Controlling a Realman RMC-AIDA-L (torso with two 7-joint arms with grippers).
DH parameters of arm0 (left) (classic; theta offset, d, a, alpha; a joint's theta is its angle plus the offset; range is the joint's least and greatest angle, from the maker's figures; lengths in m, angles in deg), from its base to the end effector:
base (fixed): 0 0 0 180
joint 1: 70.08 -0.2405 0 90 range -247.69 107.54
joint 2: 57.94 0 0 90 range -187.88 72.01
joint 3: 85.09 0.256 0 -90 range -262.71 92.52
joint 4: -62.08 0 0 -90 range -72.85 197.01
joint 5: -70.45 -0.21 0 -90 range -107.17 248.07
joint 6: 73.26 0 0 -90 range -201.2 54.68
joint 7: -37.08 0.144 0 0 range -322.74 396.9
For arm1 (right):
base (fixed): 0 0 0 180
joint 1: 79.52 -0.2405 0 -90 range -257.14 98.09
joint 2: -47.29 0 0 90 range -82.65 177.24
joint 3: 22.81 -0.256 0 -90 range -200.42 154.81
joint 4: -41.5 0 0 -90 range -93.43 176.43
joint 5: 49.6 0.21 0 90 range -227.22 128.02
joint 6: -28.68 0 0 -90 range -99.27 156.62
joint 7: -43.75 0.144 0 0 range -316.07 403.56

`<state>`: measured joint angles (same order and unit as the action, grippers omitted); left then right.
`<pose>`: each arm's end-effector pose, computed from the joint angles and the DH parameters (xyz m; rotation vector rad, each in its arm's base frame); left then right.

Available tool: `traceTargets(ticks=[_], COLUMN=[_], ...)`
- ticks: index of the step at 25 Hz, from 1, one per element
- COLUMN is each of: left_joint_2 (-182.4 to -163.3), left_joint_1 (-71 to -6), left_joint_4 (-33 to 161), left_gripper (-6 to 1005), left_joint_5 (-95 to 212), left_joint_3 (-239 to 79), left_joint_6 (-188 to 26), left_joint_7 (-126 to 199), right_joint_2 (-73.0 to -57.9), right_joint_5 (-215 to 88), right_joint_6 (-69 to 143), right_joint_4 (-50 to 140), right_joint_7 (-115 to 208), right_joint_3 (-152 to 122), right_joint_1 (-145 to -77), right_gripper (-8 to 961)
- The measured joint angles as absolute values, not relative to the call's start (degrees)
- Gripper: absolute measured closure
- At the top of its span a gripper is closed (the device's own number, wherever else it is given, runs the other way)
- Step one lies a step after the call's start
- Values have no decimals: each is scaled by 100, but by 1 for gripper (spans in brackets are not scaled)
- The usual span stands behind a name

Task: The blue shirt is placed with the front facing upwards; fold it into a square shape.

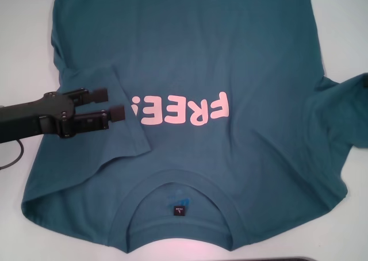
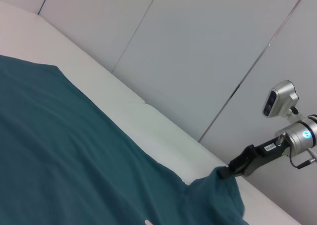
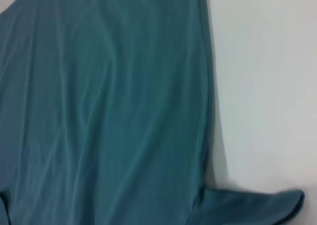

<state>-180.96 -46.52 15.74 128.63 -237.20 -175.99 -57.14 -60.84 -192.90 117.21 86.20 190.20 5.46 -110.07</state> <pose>-0.2823 0.2779 0.0156 -2.6549 -1.0670 -0.8511 0.3505 0.3324 0.1067 -1.8860 2.0058 0.2729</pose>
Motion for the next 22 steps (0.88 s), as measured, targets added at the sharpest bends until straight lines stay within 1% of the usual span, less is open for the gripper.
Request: traceTargets(ticks=[7, 13, 15, 17, 22], left_joint_2=[-18098, -18098, -18099, -18099, -18094], left_joint_1=[-4677, -4679, -4679, -4674, -4663], left_joint_4=[1573, 1557, 1550, 1552, 1562], left_gripper=[139, 139, 140, 140, 140], left_joint_5=[12863, 12863, 12864, 12864, 12867], left_joint_3=[-23771, -23776, -23776, -23776, -23842], left_joint_6=[-17627, -17634, -17637, -17626, -17584], left_joint_7=[-5714, -5737, -5750, -5753, -5761], right_joint_2=[-6077, -6003, -6001, -6030, -6221], right_joint_5=[-19276, -19268, -19268, -19271, -19270], right_joint_6=[11710, 12097, 12272, 12404, 12481], right_joint_4=[8648, 8728, 8739, 8719, 8690], right_joint_7=[19075, 19105, 19104, 19095, 19071], right_joint_3=[486, 420, 425, 456, 519], right_joint_1=[-11131, -11269, -11312, -11348, -11387], right_gripper=[921, 915, 913, 911, 906])
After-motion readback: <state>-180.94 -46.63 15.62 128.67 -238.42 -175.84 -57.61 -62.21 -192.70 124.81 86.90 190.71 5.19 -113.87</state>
